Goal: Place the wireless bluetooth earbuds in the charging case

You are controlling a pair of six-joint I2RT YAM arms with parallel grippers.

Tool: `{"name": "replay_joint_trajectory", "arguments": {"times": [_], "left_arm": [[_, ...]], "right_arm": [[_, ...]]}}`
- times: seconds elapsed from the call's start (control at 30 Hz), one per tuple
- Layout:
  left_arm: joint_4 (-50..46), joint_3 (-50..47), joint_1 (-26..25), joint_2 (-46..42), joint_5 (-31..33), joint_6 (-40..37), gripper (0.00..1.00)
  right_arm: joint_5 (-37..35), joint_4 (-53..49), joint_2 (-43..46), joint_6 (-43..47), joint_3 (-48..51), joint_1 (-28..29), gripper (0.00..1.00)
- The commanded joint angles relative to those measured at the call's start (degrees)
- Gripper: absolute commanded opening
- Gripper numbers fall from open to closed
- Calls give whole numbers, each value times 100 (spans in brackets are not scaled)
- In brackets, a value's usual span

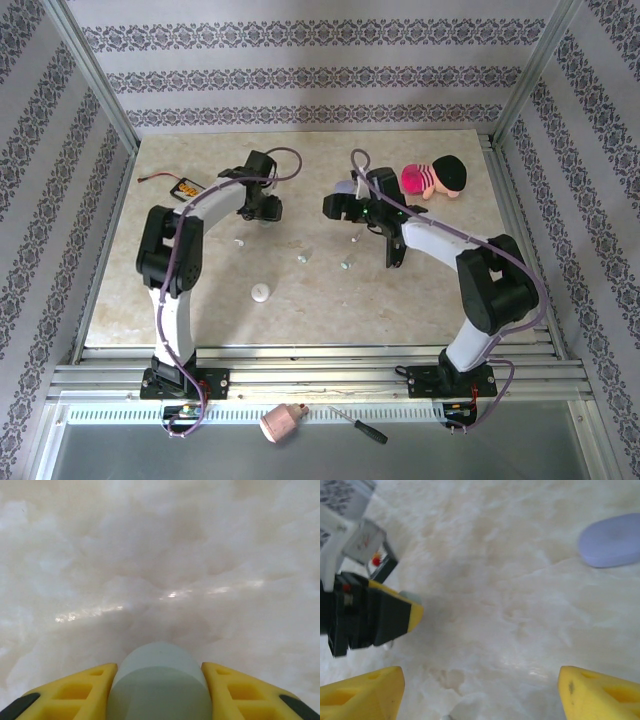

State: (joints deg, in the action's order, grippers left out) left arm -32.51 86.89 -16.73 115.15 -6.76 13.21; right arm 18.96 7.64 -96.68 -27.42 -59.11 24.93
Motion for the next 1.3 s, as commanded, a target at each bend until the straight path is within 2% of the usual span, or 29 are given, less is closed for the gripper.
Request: {"name": "replay_joint_trajectory", "arguments": {"times": [0.0,0.23,0.37,0.63,0.9,1.27], "left_arm": [[1291,-583,77,-714,-616,1434,29],[3466,-1840,110,-1373,-1633,4169,26],[4403,-2368,87,-1524,-2130,5212,26],[6018,-3386,-8,-1824,-2055,7008,25],[6547,-3403,-245,-1672,-1951,7472,25],[6503,-3338,-252,-1768,-2156,7328,26]], "right_arm": [[134,1236,261,300,417,239,81],[285,2603,190,580,809,742,84],[381,3471,-91,406,945,827,83],[493,3808,-608,404,623,873,80],[428,3910,-1074,339,309,966,72],[357,4272,-1504,-53,92,959,33]]}}
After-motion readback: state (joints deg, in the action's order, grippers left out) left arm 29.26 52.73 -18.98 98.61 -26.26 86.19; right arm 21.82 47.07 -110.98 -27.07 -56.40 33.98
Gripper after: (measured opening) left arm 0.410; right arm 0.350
